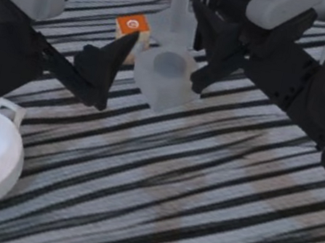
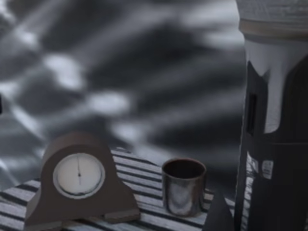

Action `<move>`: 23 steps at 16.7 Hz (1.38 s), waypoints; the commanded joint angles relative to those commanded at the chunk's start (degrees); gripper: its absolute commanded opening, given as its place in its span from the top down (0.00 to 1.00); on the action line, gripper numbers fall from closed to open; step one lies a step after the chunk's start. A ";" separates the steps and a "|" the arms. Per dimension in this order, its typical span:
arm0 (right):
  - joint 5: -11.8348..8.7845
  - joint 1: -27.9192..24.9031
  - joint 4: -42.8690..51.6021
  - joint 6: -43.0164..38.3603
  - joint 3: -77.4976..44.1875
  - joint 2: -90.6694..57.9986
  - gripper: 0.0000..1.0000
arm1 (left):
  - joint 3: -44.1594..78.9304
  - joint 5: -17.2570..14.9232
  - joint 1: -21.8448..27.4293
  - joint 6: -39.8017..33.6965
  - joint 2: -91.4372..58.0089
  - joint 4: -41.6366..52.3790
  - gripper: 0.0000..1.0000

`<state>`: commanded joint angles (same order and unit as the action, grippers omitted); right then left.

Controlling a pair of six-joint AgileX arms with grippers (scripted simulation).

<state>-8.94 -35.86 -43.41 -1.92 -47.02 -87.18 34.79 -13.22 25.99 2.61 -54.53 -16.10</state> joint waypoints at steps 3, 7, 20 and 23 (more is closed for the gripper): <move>0.00 0.00 0.00 0.00 0.00 0.00 1.00 | 5.09 -1.81 3.49 0.46 -6.40 -2.62 0.00; 0.00 0.00 0.00 0.00 0.00 0.00 1.00 | 6.92 -2.40 4.64 0.67 -8.39 -3.63 0.00; 0.00 0.00 0.00 0.00 0.00 0.00 1.00 | 22.37 1.88 9.25 0.67 -30.66 -10.41 0.00; 0.00 0.00 0.00 0.00 0.00 0.00 1.00 | 23.30 2.17 9.56 0.65 -31.84 -10.77 0.00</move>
<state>-8.94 -35.86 -43.41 -1.92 -47.02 -87.18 58.09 -11.05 35.55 3.26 -86.37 -26.87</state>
